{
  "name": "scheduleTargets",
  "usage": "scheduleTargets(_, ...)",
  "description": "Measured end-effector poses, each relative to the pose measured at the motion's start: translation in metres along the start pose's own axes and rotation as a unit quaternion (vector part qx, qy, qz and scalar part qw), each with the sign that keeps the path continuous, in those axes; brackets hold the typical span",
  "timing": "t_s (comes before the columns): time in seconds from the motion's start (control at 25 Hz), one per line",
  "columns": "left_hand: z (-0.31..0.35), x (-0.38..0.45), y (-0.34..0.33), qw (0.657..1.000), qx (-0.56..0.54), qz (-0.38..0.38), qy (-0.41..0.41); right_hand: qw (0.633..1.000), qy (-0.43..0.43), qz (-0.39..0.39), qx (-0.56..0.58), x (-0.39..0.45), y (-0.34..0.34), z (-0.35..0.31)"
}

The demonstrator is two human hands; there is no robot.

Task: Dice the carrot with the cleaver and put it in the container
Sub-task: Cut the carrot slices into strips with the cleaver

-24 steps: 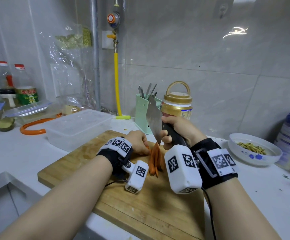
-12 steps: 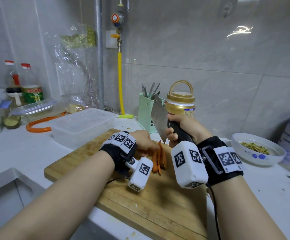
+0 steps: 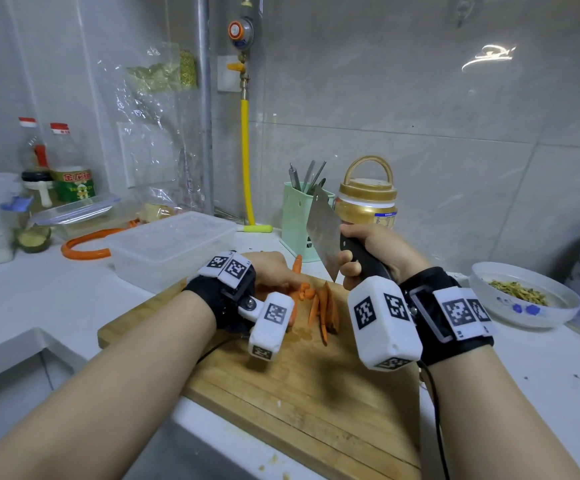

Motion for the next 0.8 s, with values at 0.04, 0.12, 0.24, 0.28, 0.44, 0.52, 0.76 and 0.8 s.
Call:
scheduleTargets(0.04,-0.004,0.001,0.002,1.000,0.006,-0.003,0.000,1.000,0.000,0.000,-0.004,0.000,-0.001,0.001)
scheduleTargets(0.12,-0.014,0.004,0.005,1.000,0.004,0.001,0.006,1.000,0.001,-0.010,-0.014,-0.001,-0.005,0.003)
scheduleTargets(0.24,-0.027,0.006,0.011,1.000,0.002,-0.002,0.012,1.000,-0.010,-0.024,-0.018,-0.004,-0.013,0.007)
scheduleTargets(0.28,-0.030,0.006,0.013,1.000,0.000,-0.004,0.013,0.999,-0.016,-0.029,-0.016,-0.004,-0.015,0.008)
scheduleTargets(0.44,-0.040,0.005,0.024,0.999,0.031,0.037,-0.007,0.999,-0.024,-0.037,-0.019,-0.002,-0.022,0.014)
scheduleTargets(0.52,-0.043,0.000,0.027,0.997,0.053,0.057,-0.029,0.998,-0.028,-0.042,-0.028,-0.003,-0.027,0.019)
scheduleTargets(0.76,-0.022,-0.017,0.037,0.979,0.100,0.102,-0.149,0.998,-0.025,-0.046,-0.039,-0.004,-0.036,0.025)
scheduleTargets(0.8,-0.018,-0.017,0.037,0.975,0.102,0.102,-0.167,0.998,-0.024,-0.048,-0.037,-0.004,-0.037,0.026)
Point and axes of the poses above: each hand's wrist, its own x-axis towards the middle knuckle, its own y-axis out of the back of the hand, z = x × y, the point moved 9 cm from there along x, towards the middle knuckle, and after that the axes turned 13 degrees about z, right-handed, at the moved point
